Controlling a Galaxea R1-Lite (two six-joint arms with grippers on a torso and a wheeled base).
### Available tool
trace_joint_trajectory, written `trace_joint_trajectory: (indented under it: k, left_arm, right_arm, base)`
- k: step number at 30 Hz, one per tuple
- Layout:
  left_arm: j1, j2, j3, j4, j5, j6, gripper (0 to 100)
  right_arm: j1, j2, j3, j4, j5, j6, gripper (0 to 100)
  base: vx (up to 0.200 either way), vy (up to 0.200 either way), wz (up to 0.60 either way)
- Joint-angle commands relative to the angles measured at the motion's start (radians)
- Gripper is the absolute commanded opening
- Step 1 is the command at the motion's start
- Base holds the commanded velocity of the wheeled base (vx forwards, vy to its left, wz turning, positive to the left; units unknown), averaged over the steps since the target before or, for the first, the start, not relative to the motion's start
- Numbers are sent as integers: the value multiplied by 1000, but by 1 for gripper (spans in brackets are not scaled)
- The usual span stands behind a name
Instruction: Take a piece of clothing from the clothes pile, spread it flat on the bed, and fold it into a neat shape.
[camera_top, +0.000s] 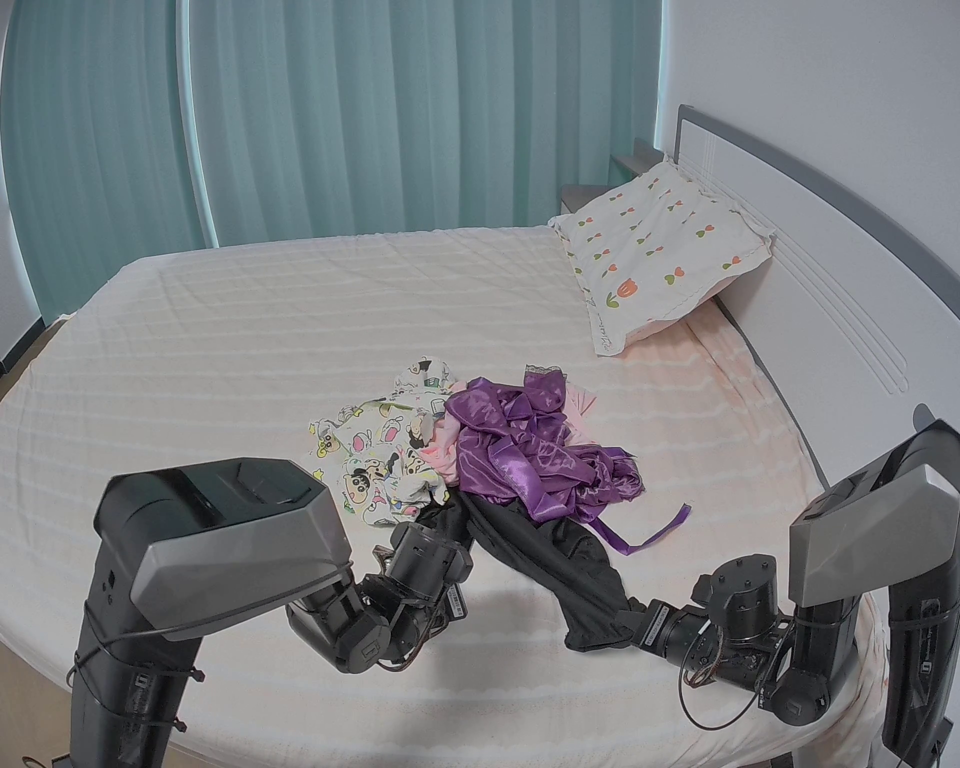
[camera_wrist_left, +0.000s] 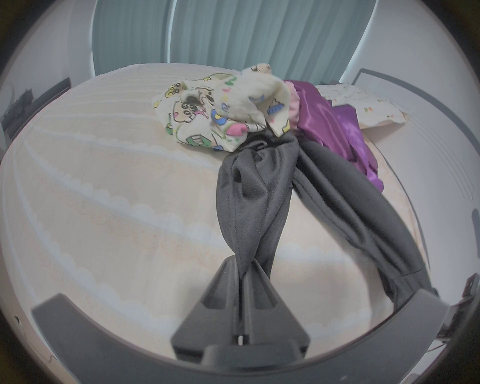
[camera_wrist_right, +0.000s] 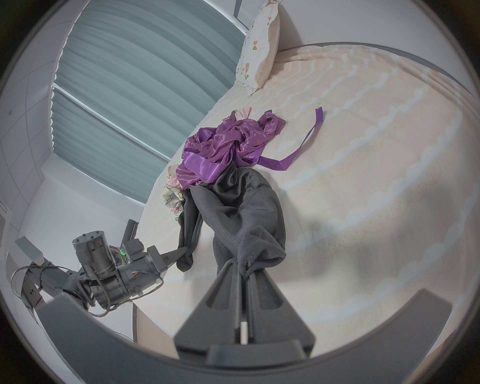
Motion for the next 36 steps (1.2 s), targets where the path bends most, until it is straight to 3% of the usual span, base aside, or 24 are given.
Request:
trace_joint_trajectory:
  k: [1,8,16,22,26,27,29,30,31,36]
  left_arm:
    - [1,-136,80,-4,1,-51,0]
    - [-9,-434,219,-14,-11,-186,0]
    - [4,-757,262,-91,-16,-206,0]
    - [52,-854,236,-128,-11,-198,0]
    - [64,-892,230,-148,-11,-198,0]
    - [77,-943,229,-171,-14,-198,0]
    - [78,-986,230,-178,-22,-201,0]
    - [78,-992,235,-177,-27,-201,0]
    - [78,-997,242,-172,-37,-201,0]
    - [77,-974,310,-175,-67,-203,0]
  right_arm:
    - [3,-18,1,-18,-1,0,0]
    - [-17,-201,16,-16,-6,0,0]
    - [-37,-431,-66,-16,-7,-13,0]
    - [-109,-510,-277,-12,4,-58,0]
    - [-126,-547,-326,-12,10,-78,0]
    - [-145,-604,-359,-12,34,-79,0]
    - [-145,-604,-359,-12,34,-79,0]
    - [-148,-655,-330,-4,91,-78,0]
    - [-145,-653,-307,-1,102,-79,0]
    - [-142,-586,-172,-10,109,-75,0]
  base:
    - [0,0,0]
    - [0,0,0]
    - [0,0,0]
    - [0,0,0]
    - [0,0,0]
    - [0,0,0]
    - [0,0,0]
    - [0,0,0]
    - [0,0,0]
    - [0,0,0]
